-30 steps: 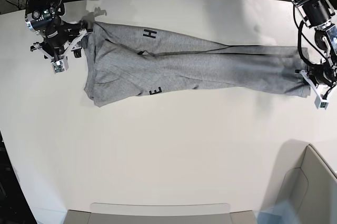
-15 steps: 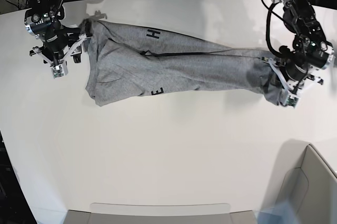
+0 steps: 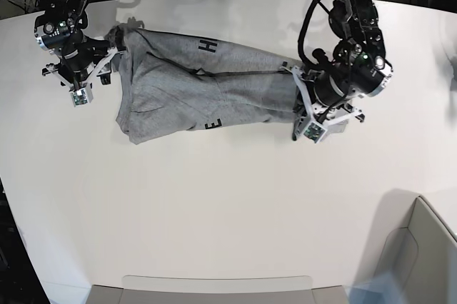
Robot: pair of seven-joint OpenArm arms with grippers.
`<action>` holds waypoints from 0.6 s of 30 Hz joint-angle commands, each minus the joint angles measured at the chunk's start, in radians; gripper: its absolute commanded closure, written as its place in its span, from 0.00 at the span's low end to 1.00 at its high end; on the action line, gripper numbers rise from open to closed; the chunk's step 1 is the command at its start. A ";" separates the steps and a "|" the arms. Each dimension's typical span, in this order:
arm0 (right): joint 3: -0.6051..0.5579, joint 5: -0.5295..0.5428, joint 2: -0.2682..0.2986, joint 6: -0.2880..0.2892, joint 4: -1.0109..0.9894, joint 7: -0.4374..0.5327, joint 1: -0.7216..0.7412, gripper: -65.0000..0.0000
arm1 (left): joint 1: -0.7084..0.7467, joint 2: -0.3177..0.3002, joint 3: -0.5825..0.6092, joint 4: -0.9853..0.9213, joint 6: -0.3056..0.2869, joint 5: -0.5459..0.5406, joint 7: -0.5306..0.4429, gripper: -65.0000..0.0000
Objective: Fold the T-shirt properly
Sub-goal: 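Move the left gripper inward and grasp the strip's middle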
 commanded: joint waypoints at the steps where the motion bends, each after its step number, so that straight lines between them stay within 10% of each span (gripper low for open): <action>1: 0.004 0.007 0.010 0.004 0.015 0.019 0.008 0.61 | -0.011 0.012 0.025 0.017 -0.001 -0.020 -0.017 1.00; 18: 0.004 0.007 0.009 0.004 0.015 0.019 0.008 0.61 | 0.027 0.020 0.159 -0.166 -0.001 -0.020 -0.148 1.00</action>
